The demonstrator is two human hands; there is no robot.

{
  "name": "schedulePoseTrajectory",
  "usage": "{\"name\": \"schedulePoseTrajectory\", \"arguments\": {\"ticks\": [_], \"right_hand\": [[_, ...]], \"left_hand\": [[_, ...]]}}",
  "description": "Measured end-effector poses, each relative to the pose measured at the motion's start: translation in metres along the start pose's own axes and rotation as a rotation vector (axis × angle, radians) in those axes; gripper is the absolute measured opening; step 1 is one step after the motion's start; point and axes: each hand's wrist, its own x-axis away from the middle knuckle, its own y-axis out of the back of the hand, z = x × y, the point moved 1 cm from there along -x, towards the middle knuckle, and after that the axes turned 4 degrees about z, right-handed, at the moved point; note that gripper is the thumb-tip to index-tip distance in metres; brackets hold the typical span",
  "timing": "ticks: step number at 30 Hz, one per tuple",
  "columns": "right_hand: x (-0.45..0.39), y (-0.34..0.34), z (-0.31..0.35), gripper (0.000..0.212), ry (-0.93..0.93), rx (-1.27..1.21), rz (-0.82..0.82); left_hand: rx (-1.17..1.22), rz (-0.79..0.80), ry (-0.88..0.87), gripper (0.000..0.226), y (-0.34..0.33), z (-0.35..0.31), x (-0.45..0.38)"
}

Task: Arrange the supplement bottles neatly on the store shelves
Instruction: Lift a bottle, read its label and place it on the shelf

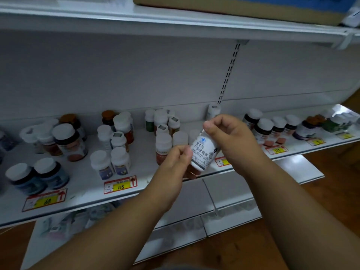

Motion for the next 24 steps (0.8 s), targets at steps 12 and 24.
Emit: {"name": "schedulePoseTrajectory", "arguments": {"ticks": [12,24], "right_hand": [[0.088,0.254,-0.037,0.016,-0.027,0.072,-0.263],[0.140,0.538,-0.082,0.015,-0.084,0.173,-0.585]], "left_hand": [[-0.103,0.223,-0.091,0.032,-0.248,0.038,-0.081],[-0.193,0.460,-0.087,0.057,-0.524,0.092,-0.202]]}}
